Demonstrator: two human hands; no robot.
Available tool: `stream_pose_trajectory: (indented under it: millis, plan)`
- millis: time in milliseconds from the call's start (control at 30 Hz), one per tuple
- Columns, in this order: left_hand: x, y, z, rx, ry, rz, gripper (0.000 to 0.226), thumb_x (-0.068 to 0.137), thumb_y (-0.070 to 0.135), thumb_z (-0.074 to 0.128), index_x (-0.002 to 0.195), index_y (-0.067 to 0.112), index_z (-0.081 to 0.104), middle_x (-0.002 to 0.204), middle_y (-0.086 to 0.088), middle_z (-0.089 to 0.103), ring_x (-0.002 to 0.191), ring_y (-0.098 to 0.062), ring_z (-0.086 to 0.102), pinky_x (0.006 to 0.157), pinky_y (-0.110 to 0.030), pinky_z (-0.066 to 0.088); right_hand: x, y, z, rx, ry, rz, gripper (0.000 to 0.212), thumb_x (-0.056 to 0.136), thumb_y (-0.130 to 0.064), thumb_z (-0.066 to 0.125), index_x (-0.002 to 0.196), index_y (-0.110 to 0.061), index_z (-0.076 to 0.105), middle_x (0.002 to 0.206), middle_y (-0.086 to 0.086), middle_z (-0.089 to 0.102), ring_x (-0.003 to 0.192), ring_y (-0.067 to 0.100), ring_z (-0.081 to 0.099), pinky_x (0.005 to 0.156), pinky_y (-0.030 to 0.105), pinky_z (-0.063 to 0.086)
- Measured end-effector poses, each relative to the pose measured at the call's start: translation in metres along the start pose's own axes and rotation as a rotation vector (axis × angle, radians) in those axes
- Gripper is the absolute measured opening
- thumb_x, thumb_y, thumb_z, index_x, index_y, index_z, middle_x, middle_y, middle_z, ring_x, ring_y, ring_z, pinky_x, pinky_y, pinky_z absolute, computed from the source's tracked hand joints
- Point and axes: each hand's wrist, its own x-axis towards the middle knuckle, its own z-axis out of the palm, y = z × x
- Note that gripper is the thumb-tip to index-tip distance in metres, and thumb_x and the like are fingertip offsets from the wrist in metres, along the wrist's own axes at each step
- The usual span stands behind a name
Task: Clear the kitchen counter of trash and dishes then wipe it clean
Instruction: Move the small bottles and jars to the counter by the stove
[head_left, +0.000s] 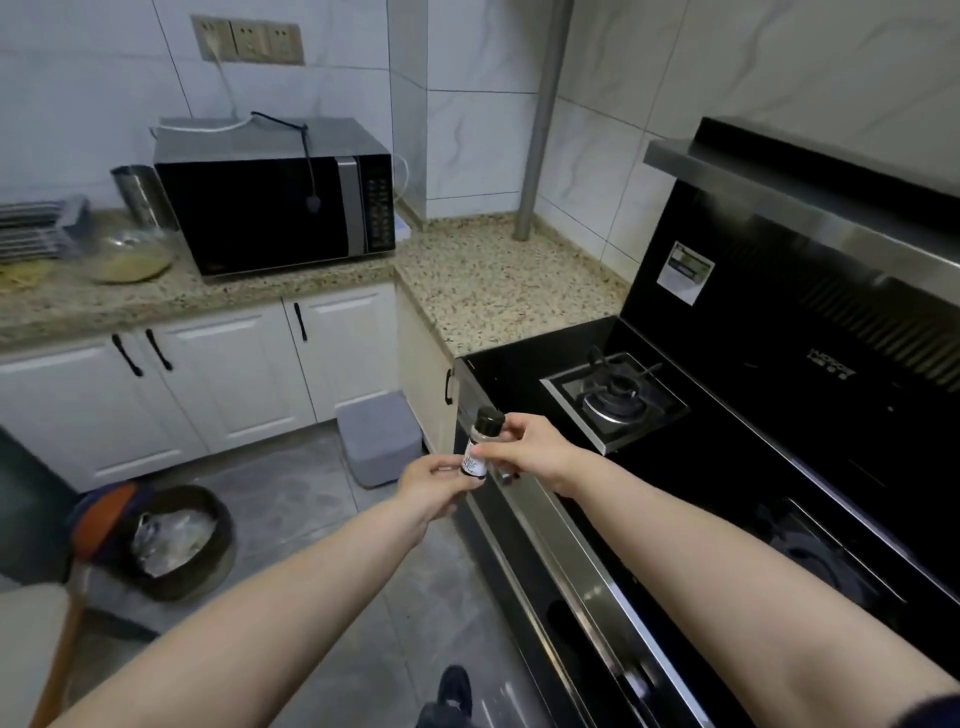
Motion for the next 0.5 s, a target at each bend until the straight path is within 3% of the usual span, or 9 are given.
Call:
stream_pose_trajectory:
  millis: [133, 300, 400, 500]
  plan:
    - [0.063, 0.041, -0.019, 0.019, -0.004, -0.089, 0.03, 0.081, 0.016, 0.078, 0.107, 0.025, 0.066, 0.082, -0.001, 0.066, 0.067, -0.007, 0.06, 0.058, -0.018, 0.046, 0.08, -0.02, -0.012, 0.012, 0.069, -0.009, 0.035, 0.074, -0.017, 0.085, 0.071, -0.018, 0.05, 0.067, -0.001, 0.045, 0.069, 0.016, 0.053, 0.06, 0.026, 0.042]
    - [0.141, 0.085, -0.045, 0.072, 0.026, -0.115, 0.018, 0.085, 0.009, 0.072, 0.097, 0.019, 0.065, 0.072, -0.004, 0.059, 0.047, -0.004, 0.051, 0.04, -0.013, 0.038, 0.172, -0.037, -0.024, 0.064, 0.2, 0.053, 0.039, 0.077, -0.012, 0.083, 0.066, -0.021, 0.047, 0.046, -0.015, 0.048, 0.054, 0.01, 0.047, 0.054, 0.023, 0.039]
    - [0.167, 0.095, -0.057, 0.075, 0.029, -0.141, 0.018, 0.084, 0.011, 0.074, 0.097, 0.02, 0.066, 0.067, -0.002, 0.061, 0.041, -0.001, 0.052, 0.044, -0.015, 0.042, 0.208, -0.034, -0.026, 0.037, 0.281, 0.084, 0.032, 0.074, -0.013, 0.084, 0.074, -0.02, 0.053, 0.052, -0.013, 0.051, 0.057, 0.009, 0.05, 0.053, 0.02, 0.041]
    - [0.207, 0.113, -0.074, 0.071, -0.019, -0.162, 0.021, 0.083, 0.014, 0.075, 0.1, 0.022, 0.067, 0.071, 0.0, 0.062, 0.053, -0.003, 0.056, 0.053, -0.018, 0.044, 0.25, -0.037, -0.025, -0.062, 0.242, 0.148, 0.035, 0.071, -0.02, 0.087, 0.072, -0.02, 0.052, 0.06, -0.008, 0.052, 0.06, 0.011, 0.052, 0.053, 0.021, 0.04]
